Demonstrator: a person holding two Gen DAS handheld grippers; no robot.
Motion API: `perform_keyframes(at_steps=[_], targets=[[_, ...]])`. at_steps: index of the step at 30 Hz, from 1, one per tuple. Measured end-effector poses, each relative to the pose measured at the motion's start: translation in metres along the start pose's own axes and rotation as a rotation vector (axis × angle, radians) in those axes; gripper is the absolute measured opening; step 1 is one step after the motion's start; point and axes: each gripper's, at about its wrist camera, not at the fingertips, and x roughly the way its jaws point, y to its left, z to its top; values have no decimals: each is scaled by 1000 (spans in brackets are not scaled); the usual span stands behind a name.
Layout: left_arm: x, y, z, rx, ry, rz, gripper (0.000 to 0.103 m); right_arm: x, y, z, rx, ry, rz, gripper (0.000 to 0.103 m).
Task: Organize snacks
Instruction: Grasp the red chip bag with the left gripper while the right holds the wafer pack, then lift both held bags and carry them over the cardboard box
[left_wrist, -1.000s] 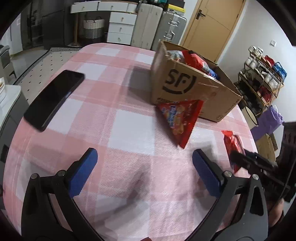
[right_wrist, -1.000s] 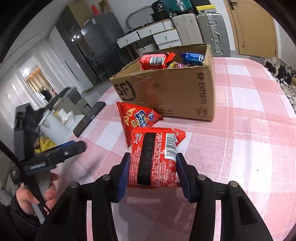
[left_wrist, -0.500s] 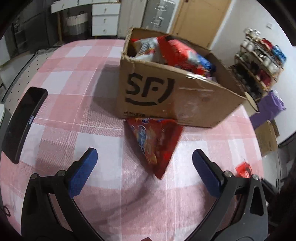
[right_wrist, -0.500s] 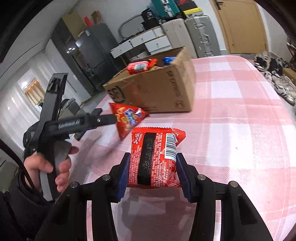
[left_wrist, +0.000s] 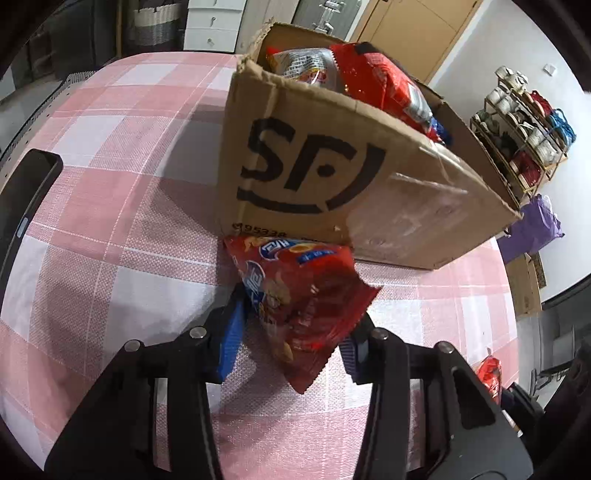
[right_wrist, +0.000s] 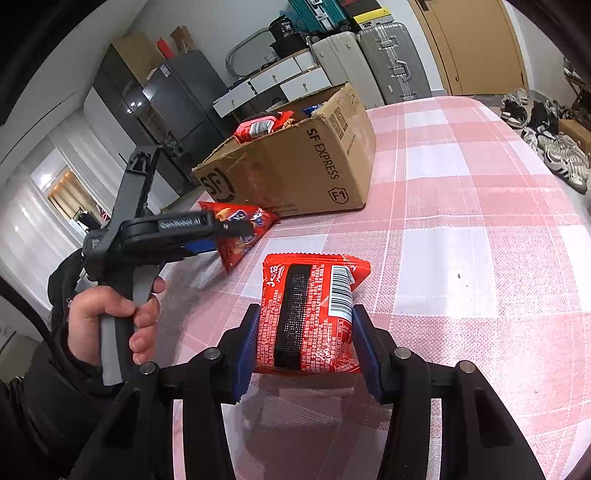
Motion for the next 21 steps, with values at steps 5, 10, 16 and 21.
perform_keyframes(at_steps=[5, 10, 16, 21], targets=[[-7, 3, -4, 19, -13, 3, 34, -3, 2, -1, 1, -5, 2, 49], [-20, 1, -5, 34, -24, 4, 33, -6, 7, -1, -4, -16, 6, 49], [-45, -6, -23, 62, -50, -4, 33, -15, 15, -3, -12, -31, 5, 49], [-68, -17, -44, 94, -70, -14, 34, -22, 24, 0, -27, -50, 4, 49]])
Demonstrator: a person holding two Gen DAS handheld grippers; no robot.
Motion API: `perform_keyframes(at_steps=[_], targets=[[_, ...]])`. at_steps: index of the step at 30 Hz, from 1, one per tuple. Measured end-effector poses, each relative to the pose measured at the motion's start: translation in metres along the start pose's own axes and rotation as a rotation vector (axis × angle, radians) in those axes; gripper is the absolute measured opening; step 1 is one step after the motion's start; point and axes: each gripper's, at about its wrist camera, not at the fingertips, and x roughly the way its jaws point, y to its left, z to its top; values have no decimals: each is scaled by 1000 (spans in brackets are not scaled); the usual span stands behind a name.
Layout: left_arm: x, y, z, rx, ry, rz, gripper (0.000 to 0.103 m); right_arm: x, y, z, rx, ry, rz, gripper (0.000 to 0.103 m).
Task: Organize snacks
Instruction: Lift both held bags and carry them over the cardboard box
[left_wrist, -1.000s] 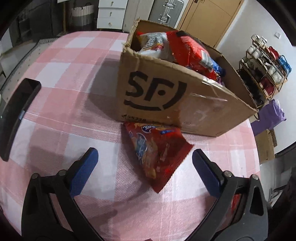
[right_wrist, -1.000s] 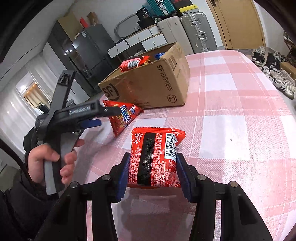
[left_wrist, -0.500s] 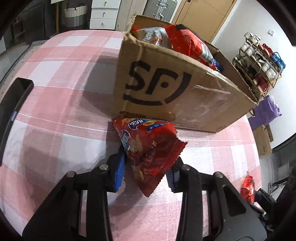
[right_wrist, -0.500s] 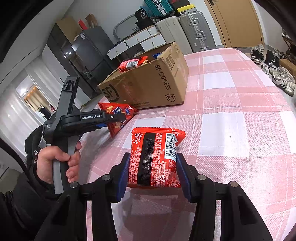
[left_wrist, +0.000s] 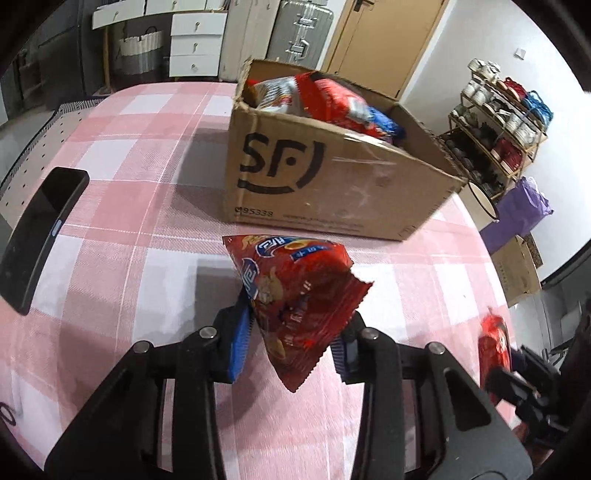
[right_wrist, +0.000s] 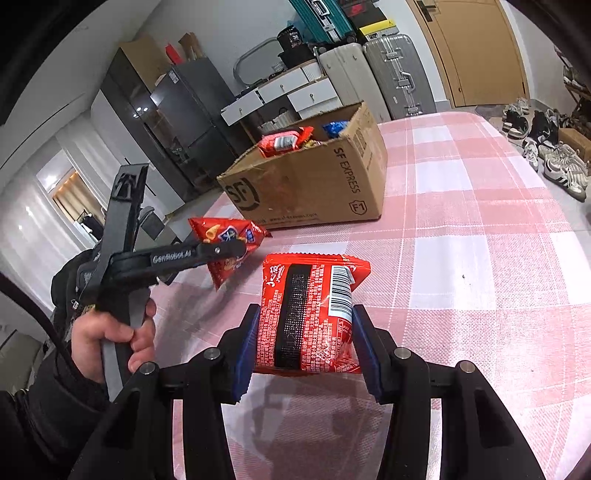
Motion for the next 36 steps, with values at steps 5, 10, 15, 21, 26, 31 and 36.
perform_keyframes(at_steps=[5, 10, 15, 21, 26, 31, 36], targets=[[-35, -14, -11, 25, -31, -30, 34, -10, 14, 6, -26, -33, 20, 49], [-81, -26, -7, 32, -74, -68, 34, -30, 37, 23, -86, -93, 36, 49], [-130, -40, 11, 52, -122, -112, 34, -54, 63, 53, -157, -148, 54, 49], [-201, -61, 54, 137, -242, -100, 34, -87, 88, 107, -217, -225, 83, 49], [-251, -74, 100, 179, -298, -83, 34, -103, 107, 164, -265, -271, 75, 49], [-268, -81, 147, 192, -289, -88, 34, -99, 117, 211, -293, -297, 38, 49], [-251, -78, 190, 172, -303, -34, 34, -76, 111, 250, -260, -281, 3, 49]])
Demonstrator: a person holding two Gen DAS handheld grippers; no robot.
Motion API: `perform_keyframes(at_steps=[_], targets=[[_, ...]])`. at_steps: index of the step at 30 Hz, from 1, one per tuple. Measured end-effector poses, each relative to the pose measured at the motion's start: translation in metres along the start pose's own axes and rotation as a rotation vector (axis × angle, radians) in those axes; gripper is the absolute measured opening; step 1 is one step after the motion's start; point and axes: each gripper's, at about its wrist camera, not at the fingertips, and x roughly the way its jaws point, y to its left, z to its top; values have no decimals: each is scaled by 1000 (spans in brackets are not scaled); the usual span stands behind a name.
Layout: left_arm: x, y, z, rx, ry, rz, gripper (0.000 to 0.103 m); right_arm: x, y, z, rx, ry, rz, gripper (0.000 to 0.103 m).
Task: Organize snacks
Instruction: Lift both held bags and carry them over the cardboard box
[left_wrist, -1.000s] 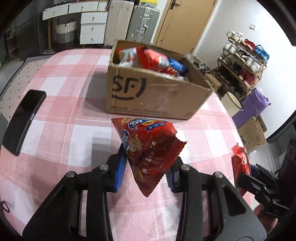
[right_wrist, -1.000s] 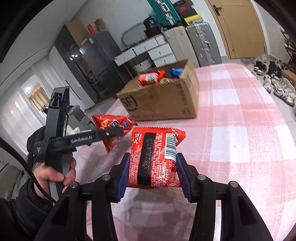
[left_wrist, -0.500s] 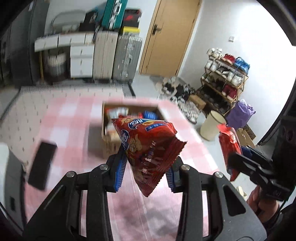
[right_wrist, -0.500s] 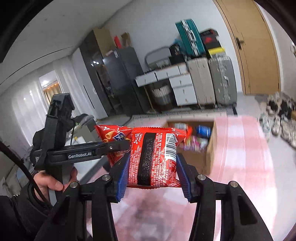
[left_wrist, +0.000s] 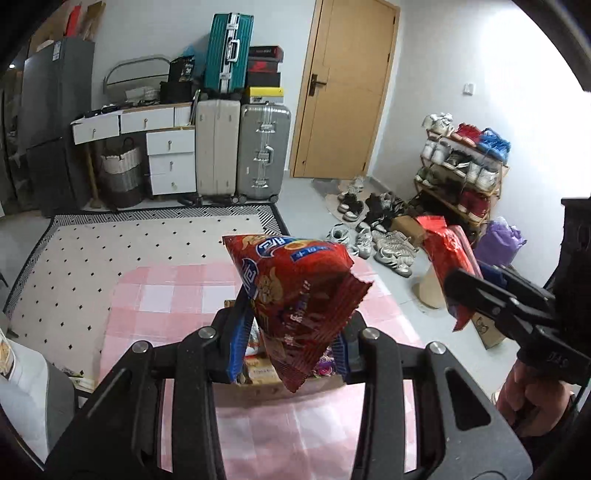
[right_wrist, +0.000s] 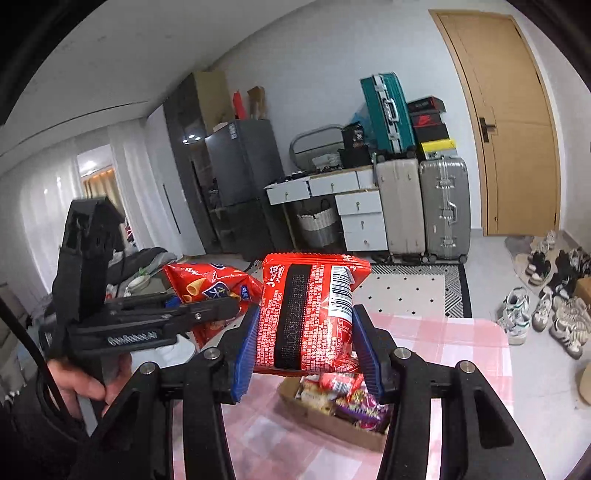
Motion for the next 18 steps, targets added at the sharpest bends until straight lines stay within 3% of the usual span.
perform_keyframes(at_steps=[7, 18], targets=[[66, 12, 7, -25, 75, -49, 34, 64, -31, 1, 15, 100, -44, 49], [195, 21, -25, -28, 200, -73, 35, 138, -75, -26, 6, 163, -51, 49]])
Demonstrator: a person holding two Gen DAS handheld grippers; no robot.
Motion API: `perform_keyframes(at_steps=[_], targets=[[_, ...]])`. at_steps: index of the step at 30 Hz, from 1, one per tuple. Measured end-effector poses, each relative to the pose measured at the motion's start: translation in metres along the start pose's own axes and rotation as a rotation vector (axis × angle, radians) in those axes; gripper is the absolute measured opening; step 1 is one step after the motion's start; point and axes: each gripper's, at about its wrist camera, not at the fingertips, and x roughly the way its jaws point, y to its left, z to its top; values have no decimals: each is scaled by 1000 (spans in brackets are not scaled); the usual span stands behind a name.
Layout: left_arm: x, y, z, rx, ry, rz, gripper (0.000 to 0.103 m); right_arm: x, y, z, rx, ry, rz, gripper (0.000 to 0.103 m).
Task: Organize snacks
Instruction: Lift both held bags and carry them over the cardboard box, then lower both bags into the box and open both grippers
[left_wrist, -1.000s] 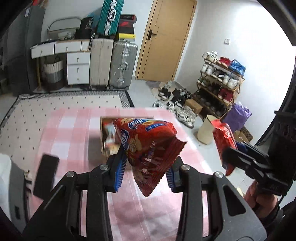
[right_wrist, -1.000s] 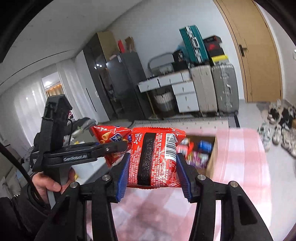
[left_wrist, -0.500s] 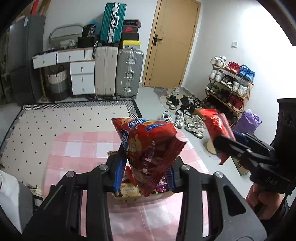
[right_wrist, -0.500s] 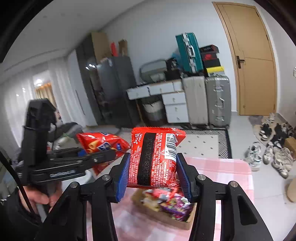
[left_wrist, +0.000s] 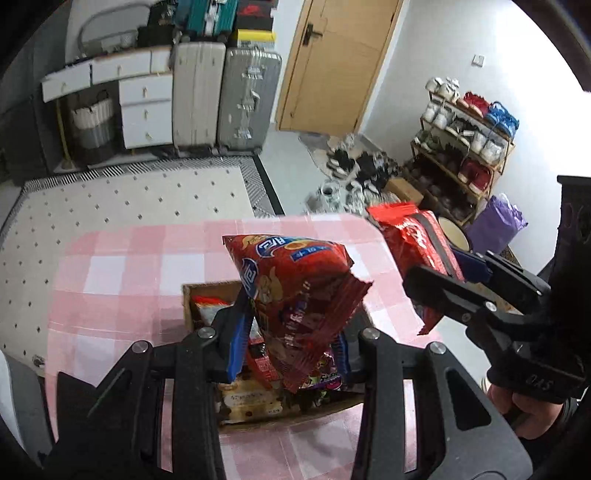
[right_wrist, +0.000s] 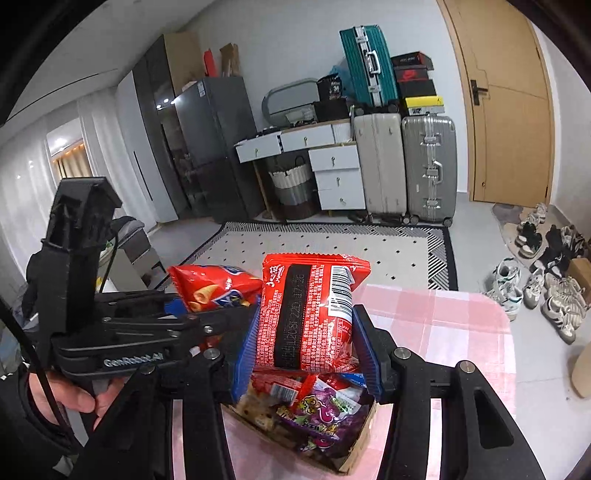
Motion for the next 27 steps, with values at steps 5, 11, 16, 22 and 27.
perform_keyframes(at_steps=[5, 11, 16, 22, 27], targets=[[42, 8, -11, -4, 34, 1, 35, 26, -11, -13, 3, 31, 9, 49], [81, 19, -27, -3, 94, 15, 40, 44, -23, -27, 30, 53, 19, 49], [89, 27, -34, -25, 114, 17, 58, 32, -26, -28, 43, 22, 34, 55], [53, 21, -39, 3, 68, 37, 62, 4, -18, -30, 42, -5, 52, 62], [0, 8, -48, 2, -6, 77, 66, -39, 3, -31, 11, -61, 34, 64]])
